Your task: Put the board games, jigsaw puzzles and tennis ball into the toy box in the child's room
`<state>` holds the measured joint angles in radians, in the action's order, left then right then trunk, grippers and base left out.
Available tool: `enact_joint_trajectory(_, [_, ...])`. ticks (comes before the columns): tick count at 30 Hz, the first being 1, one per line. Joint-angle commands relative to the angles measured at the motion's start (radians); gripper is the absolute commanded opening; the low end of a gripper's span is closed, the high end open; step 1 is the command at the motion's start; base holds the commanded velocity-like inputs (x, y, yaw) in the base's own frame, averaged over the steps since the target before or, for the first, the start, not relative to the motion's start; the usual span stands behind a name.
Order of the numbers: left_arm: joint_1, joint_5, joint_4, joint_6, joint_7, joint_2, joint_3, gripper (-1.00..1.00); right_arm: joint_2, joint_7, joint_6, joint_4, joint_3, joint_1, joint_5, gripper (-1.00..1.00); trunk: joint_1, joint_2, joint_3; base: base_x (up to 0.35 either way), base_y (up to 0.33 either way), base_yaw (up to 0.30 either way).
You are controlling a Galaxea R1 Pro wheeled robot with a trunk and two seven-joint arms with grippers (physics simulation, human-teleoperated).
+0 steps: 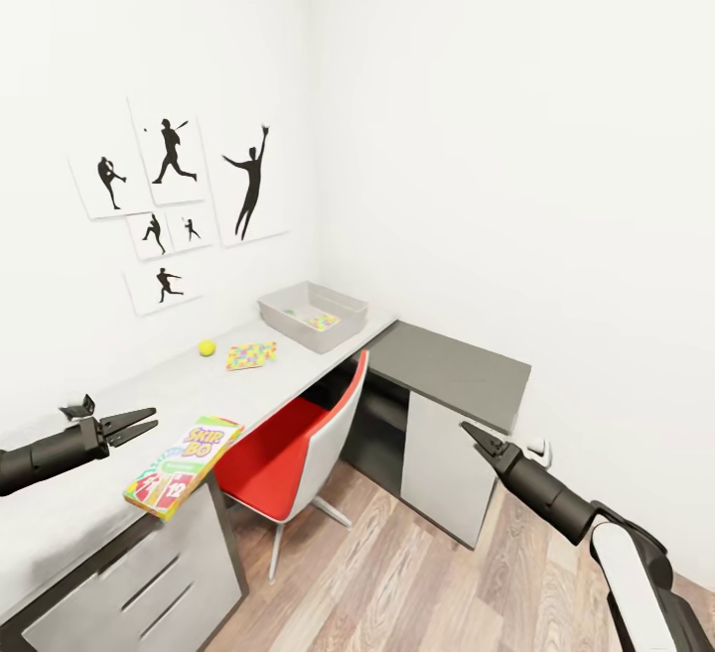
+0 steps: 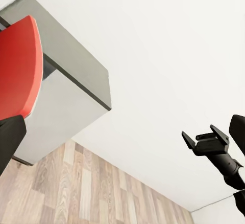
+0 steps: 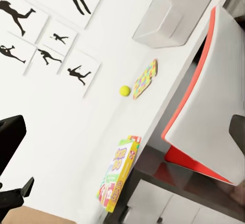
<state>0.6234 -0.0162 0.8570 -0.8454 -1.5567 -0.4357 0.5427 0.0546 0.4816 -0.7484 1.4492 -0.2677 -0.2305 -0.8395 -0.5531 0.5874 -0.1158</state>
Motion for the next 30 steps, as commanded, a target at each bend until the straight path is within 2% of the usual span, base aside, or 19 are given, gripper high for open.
enact_joint_trajectory(1, [0.001, -0.002, 0.000, -0.011, -0.005, 0.000, 0.000, 1.00, 0.000, 0.000, -0.005, 0.001, 0.000, -0.001, -0.002, 1.00, 0.000, 0.002, -0.002, 0.000, -0.292, 0.000])
enact_joint_trajectory(8, [0.001, -0.002, 0.000, -0.011, -0.005, 0.000, 0.000, 1.00, -0.001, -0.007, 0.007, 0.011, 0.013, -0.001, -0.001, 1.00, 0.000, 0.002, 0.000, 0.000, -0.167, 0.102])
enact_joint_trajectory(20, [0.001, -0.002, 0.000, -0.011, -0.005, 0.000, 0.000, 1.00, -0.002, -0.008, 0.010, 0.013, 0.017, -0.001, -0.001, 1.00, 0.000, 0.002, 0.006, 0.000, -0.011, 0.261])
enact_joint_trajectory(30, [0.001, -0.002, 0.000, -0.011, -0.005, 0.001, 0.000, 1.00, 0.001, -0.008, 0.037, 0.013, 0.039, -0.001, -0.001, 1.00, 0.000, 0.002, 0.010, 0.000, 0.000, 0.278])
